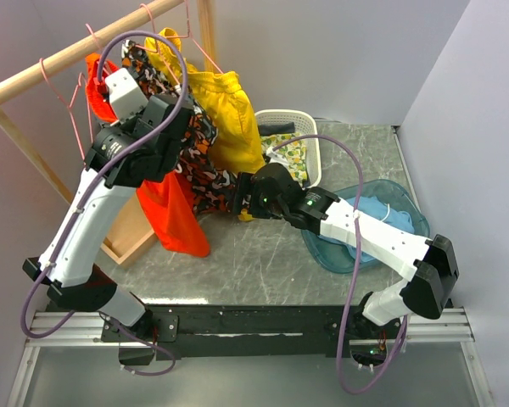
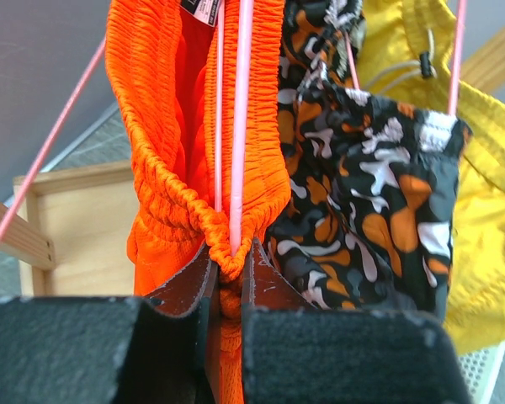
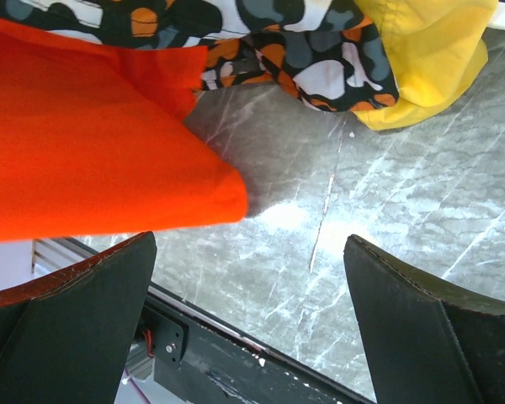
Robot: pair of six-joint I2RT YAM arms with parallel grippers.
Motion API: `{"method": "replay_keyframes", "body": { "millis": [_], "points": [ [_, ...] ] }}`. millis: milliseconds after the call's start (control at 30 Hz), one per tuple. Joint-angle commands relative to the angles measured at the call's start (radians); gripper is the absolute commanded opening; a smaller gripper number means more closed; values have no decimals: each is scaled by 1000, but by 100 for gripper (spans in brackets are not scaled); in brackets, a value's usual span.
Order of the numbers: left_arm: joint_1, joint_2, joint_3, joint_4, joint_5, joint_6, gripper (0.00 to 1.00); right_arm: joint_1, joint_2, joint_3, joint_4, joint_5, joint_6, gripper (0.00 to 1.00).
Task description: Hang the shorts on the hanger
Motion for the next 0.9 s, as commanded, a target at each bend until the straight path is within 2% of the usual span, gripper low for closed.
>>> {"method": "replay_keyframes", "body": {
  "millis": [0,300,600,700,867],
  "points": [
    [39,-2,51,111,-47,70,1,8,-40,19,-8,8,-16,100],
    [121,6,-16,206,57,123,1,9,-45,18,-24,8,-19,100],
    [151,-5,-107,258,106,126,1,15,-52,22,-5,16,-42,100],
    [155,-16,-125,277,120,136,1,24,-49,38,33,66,-75,100],
    [159,-19,-134,285,135,142,1,61,-32,30,227,181,-204,100]
  ]
}}
